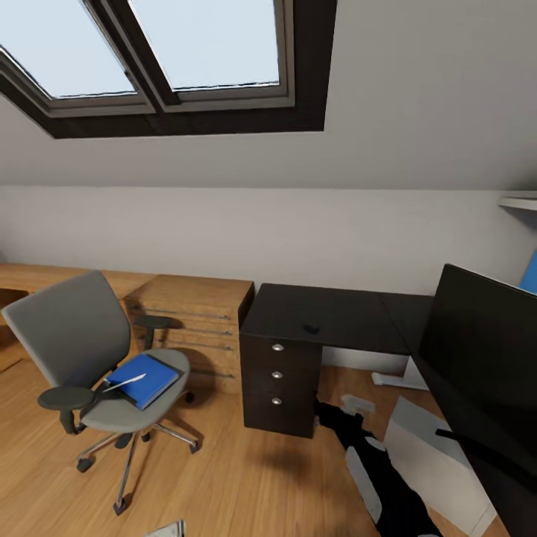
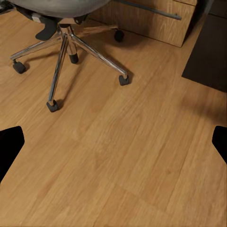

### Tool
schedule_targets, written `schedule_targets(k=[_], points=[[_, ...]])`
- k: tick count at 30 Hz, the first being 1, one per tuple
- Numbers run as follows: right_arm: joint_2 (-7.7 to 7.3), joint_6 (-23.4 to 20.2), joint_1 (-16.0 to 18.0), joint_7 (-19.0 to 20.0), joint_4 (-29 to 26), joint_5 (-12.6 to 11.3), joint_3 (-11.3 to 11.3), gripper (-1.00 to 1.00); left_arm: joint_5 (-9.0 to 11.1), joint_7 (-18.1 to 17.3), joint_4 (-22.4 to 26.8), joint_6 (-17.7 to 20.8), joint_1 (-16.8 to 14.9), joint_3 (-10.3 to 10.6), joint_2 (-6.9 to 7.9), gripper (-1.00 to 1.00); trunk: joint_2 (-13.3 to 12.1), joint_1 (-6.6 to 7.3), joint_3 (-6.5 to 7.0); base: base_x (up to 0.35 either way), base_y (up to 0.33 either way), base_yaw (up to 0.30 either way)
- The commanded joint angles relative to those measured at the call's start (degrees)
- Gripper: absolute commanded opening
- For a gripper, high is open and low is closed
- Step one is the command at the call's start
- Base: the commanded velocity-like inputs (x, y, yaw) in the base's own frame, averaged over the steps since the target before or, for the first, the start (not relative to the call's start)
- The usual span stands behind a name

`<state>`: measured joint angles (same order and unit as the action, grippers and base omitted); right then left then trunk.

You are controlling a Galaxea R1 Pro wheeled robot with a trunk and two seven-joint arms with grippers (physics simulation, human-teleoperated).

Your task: In the bedroom, organize the workspace by keeping the computer under the desk, ensuring the monitor is on the desk, placing the keyboard on the desk next to the monitor, placing the mouse on the desk next to the keyboard, moving the folder from the swivel chair onto the desk next to the mouse, stacking the notebook on top of the folder with the pen on top of the notebook, and positioning the swivel chair next to the desk.

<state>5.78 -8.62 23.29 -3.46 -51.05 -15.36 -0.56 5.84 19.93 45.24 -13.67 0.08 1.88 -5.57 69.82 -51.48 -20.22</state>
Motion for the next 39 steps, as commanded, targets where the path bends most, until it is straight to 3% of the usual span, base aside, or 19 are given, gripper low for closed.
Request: schedule_targets(k=[1,5,7,11,14,17,18,21,22,25,27,33,39], points=[[0.04,-8.06,0.0,-1.15,-7.39,-0.4,-0.18,1.0,0.61,0.19,0.25,-0.22,0.0,0.18,0.03,1.0,-0.38,0.22,0.12,0.0,0.0,0.0],[0.09,-21.57,0.0,-4.85,-19.42,-0.31,-0.42,1.0,0.6,0.2,0.45,-0.22,0.0,0.15,0.07,1.0,-1.98,1.1,0.84,0.0,0.0,0.0],[0.14,-25.01,-0.04,-8.09,-21.66,-0.2,-0.72,1.0,0.59,0.2,0.5,-0.22,0.0,0.15,0.1,1.0,-2.79,1.54,1.2,0.0,0.0,0.0],[0.18,-27.16,-0.07,-13.85,-21.51,-0.14,-2.66,1.0,0.6,0.2,0.54,-0.22,0.0,0.14,0.1,1.0,-4.39,2.42,1.92,0.0,0.0,0.0],[0.19,-27.08,-0.08,-18.31,-21.52,-0.11,-5.61,1.0,0.64,0.24,0.56,-0.22,0.0,0.14,0.06,1.0,-5.59,3.07,2.46,0.0,0.0,0.0],[0.48,-26.36,-0.08,-23.39,-22.68,-0.11,-9.9,1.0,0.65,0.25,0.59,-0.22,0.0,0.14,0.04,1.0,-6.8,3.73,3.0,0.0,0.0,0.0],[0.97,-26.2,-0.08,-26.61,-23.53,-0.08,-12.8,1.0,0.64,0.23,0.58,-0.22,0.0,0.17,0.04,1.0,-7.2,3.95,3.18,0.0,0.0,0.0],[2.12,-26.07,-0.09,-32.35,-24.65,-0.09,-17.97,1.0,0.65,0.22,0.53,-0.19,0.0,0.2,0.07,1.0,-8.4,4.61,3.71,0.0,0.0,0.0],[2.97,-25.98,-0.07,-36.22,-25.09,-0.21,-21.22,1.0,0.66,0.21,0.51,-0.17,0.0,0.18,0.09,1.0,-8.8,4.83,3.89,0.0,0.0,0.0],[4.22,-26.02,0.0,-40.51,-25.33,-0.43,-24.47,1.0,0.66,0.21,0.49,-0.19,0.0,0.16,0.1,1.0,-10.01,5.49,4.43,0.0,0.0,0.0],[4.22,-26.06,0.1,-42.67,-25.07,-0.57,-26.23,1.0,0.66,0.2,0.48,-0.16,0.0,0.15,0.11,1.0,-10.81,5.93,4.79,0.0,0.0,0.0],[4.22,-25.64,0.43,-43.21,-20.85,-0.79,-27.6,1.0,0.65,0.2,0.47,-0.11,0.0,0.17,0.12,1.0,-13.21,7.25,5.87,0.0,0.0,0.0],[4.22,-22.05,2.6,-37.46,-10.86,-0.79,-27.68,1.0,0.66,0.2,0.33,-0.03,0.0,0.16,0.12,1.0,-13.21,7.25,5.87,0.0,0.0,0.0]])
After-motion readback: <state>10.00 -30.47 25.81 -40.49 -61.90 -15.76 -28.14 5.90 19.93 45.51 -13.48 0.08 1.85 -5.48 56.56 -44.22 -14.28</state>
